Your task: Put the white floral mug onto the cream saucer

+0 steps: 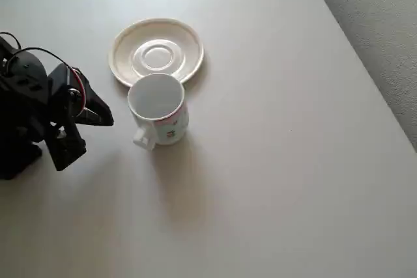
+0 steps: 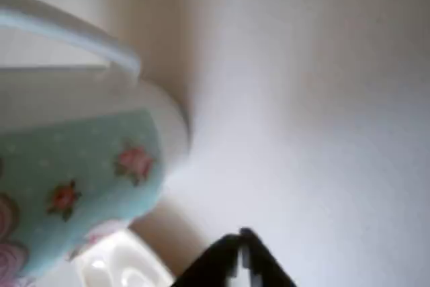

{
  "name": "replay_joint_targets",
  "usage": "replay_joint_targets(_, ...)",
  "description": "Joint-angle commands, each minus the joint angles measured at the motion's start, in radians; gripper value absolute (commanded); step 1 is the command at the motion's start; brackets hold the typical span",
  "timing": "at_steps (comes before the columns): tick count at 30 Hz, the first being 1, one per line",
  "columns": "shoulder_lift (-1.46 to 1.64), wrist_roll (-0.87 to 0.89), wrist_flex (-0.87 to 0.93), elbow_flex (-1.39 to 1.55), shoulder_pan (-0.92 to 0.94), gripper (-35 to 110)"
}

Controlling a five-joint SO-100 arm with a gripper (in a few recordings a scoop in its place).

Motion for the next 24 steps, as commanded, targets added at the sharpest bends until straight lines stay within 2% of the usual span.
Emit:
replay_joint_targets(1, 0.011, -0.014, 0.008, -0.005, 0.002, -2)
replay_joint_targets(6, 0.011, -0.018, -0.003, -0.002, -0.015, 1)
replay_joint_targets(14, 0.011, -0.192, -0.026, 0.012, -0.044, 1)
replay_joint_targets(20, 0.011, -0.192, -0.006, -0.014, -0.025, 2)
replay_joint_targets(24, 0.011, -0.183, 0.055, -0.155, -0.012, 4)
